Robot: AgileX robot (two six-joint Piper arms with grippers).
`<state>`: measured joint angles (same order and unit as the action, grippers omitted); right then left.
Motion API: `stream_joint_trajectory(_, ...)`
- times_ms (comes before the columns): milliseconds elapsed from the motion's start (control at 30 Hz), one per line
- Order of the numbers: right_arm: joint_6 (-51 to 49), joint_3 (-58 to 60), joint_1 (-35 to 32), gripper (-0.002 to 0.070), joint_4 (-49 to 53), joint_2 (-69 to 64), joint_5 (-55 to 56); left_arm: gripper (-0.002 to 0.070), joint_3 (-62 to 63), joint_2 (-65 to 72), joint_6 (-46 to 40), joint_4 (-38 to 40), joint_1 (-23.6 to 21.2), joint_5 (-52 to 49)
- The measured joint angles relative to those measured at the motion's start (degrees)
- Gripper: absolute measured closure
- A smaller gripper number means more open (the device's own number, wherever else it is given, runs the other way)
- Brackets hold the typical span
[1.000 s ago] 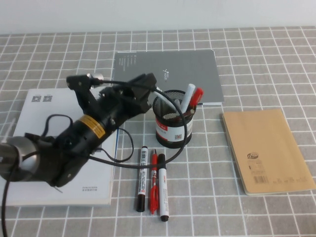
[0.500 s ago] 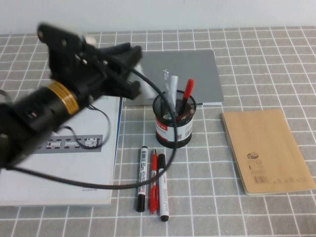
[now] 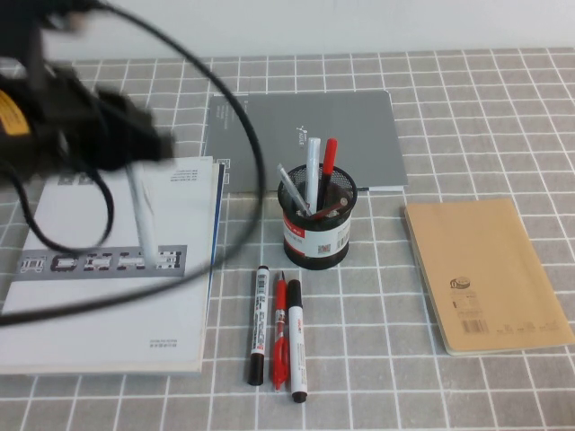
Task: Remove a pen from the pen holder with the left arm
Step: 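Take a marker out of the pen holder and lay it on the table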
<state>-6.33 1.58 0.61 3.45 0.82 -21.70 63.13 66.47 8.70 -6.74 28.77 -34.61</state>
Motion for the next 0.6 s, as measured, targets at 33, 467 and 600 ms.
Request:
stream_joint_trajectory(33, 0.00, 0.00, 0.00, 0.0689, 0.00, 0.00, 0.00, 0.0565, 0.27, 0.56, -6.54, 5.26, -0.25, -2.78)
stream_joint_trajectory(467, 0.00, 0.00, 0.00, 0.0689, 0.00, 0.00, 0.00, 0.0565, 0.38, 17.02, -35.83, 44.34, -5.43, -15.49)
stream_joint_trajectory(600, 0.00, 0.00, 0.00, 0.0689, 0.00, 0.00, 0.00, 0.0566, 0.38, 22.78, -38.91, 49.04, -7.19, -16.25)
